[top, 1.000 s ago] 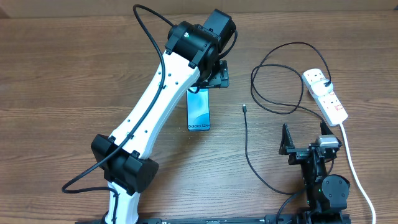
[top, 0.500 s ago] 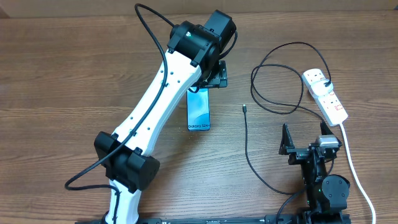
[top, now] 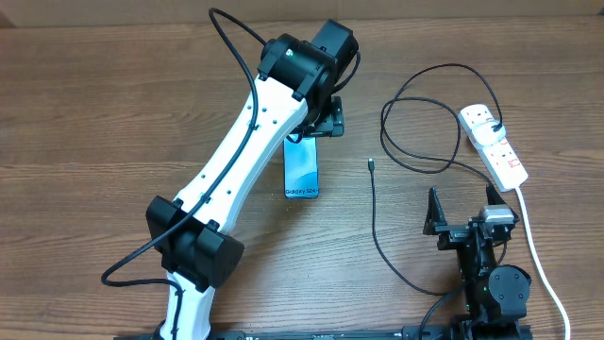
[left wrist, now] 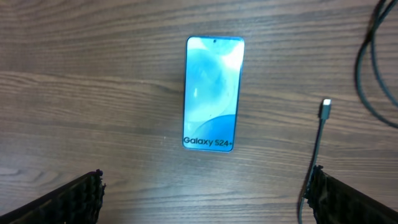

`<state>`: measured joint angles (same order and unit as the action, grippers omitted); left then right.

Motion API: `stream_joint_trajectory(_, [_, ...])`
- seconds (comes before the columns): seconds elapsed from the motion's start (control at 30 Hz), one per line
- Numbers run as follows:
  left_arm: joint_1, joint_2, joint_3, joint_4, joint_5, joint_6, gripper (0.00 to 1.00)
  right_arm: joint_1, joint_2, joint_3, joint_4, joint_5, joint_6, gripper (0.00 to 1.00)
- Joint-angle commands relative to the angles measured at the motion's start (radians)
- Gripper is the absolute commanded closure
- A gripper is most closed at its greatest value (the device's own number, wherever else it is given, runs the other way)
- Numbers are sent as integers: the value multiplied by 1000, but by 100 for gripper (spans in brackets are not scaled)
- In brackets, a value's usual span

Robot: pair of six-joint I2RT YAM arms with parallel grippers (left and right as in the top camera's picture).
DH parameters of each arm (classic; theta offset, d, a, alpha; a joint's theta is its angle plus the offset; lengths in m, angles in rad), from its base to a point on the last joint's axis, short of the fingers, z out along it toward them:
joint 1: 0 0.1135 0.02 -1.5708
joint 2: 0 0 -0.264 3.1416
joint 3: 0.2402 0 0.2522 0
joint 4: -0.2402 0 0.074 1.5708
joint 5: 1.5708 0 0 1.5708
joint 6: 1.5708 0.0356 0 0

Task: Plug charger to phone and switch on socket
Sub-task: 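Lower the open left gripper around the phone's bottom edge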

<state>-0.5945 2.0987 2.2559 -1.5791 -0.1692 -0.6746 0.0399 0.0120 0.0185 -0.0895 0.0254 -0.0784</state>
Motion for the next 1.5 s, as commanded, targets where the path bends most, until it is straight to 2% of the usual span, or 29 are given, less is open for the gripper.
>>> stream_joint_trajectory(0.0, [7, 15, -26, -2, 7, 6, 0, -3, -9, -11, 6, -5, -2, 0])
stream_joint_trajectory(0.33, [7, 15, -144, 35, 14, 8, 0, -3, -9, -11, 7, -5, -2, 0])
stream_joint_trajectory(1.1, [7, 15, -146, 74, 36, 23, 0, -3, -9, -11, 7, -5, -2, 0])
stream_joint_trajectory(1.47, [6, 16, -146, 77, 95, 25, 0, -3, -9, -11, 7, -5, -2, 0])
